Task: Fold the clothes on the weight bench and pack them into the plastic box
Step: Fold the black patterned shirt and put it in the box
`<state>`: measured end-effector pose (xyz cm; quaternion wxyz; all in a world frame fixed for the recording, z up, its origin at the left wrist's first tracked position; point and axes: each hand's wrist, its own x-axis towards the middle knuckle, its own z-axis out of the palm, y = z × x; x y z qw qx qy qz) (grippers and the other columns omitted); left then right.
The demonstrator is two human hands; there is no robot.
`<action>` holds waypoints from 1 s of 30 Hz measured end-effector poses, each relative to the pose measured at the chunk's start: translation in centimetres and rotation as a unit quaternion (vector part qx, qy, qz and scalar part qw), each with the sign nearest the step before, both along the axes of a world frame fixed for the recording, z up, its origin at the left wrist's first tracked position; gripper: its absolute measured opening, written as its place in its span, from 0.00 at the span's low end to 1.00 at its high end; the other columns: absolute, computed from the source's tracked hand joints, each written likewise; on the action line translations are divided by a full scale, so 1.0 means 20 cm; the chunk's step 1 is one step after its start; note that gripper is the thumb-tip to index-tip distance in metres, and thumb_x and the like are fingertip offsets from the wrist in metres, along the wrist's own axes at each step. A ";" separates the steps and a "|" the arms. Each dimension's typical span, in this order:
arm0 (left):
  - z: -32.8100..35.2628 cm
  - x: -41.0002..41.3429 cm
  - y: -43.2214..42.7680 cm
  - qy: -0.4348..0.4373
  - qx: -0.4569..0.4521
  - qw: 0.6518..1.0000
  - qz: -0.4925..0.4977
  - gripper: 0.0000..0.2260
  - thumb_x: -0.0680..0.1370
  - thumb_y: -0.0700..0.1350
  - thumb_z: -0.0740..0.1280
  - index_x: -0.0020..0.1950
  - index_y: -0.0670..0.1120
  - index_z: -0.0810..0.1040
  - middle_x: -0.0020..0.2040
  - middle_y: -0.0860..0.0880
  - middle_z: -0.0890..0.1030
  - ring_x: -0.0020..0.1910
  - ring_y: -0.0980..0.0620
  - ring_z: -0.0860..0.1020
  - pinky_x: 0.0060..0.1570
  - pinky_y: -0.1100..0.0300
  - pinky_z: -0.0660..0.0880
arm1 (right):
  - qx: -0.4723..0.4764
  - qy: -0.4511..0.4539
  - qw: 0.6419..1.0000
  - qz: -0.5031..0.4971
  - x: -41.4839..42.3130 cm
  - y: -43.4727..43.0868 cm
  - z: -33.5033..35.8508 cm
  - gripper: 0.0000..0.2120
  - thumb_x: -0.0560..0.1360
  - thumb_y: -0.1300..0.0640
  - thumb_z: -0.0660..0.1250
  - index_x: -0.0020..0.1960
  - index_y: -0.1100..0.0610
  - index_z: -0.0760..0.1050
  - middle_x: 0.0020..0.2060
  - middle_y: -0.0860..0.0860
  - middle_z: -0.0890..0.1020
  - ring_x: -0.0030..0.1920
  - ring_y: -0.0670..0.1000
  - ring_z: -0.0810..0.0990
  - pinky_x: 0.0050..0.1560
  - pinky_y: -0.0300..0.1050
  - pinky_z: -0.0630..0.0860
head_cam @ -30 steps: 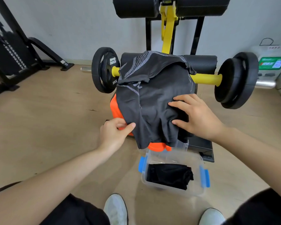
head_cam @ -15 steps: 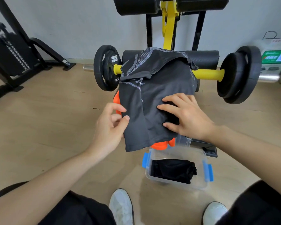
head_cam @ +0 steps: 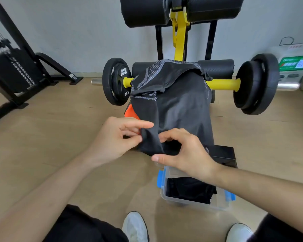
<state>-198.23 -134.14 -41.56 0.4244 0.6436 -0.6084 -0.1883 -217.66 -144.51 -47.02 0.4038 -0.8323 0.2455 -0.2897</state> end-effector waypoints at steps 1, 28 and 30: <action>0.00 0.00 0.00 -0.002 -0.002 1.000 -0.006 0.19 0.71 0.32 0.72 0.57 0.49 0.85 0.45 0.50 0.84 0.42 0.55 0.82 0.49 0.64 0.80 | 0.022 -0.022 0.999 -0.009 0.02 0.00 -0.01 0.16 0.65 0.48 0.80 0.50 0.45 0.80 0.44 0.41 0.82 0.52 0.43 0.78 0.56 0.41 0.74; -0.02 -0.01 -0.15 -0.087 -0.057 0.993 0.060 0.15 0.73 0.58 0.70 0.40 0.49 0.70 0.29 0.46 0.76 0.33 0.43 0.72 0.39 0.44 0.72 | 0.009 -0.085 0.991 -0.105 0.03 -0.02 0.07 0.04 0.73 0.57 0.75 0.44 0.53 0.80 0.36 0.45 0.83 0.38 0.44 0.81 0.43 0.43 0.78; -0.03 0.00 -0.14 -0.119 -0.037 0.991 0.050 0.13 0.71 0.58 0.69 0.44 0.52 0.71 0.31 0.50 0.76 0.34 0.49 0.73 0.41 0.45 0.73 | 0.040 -0.080 0.993 -0.078 0.01 -0.05 0.08 0.02 0.75 0.58 0.72 0.43 0.55 0.82 0.33 0.46 0.83 0.33 0.45 0.79 0.35 0.42 0.76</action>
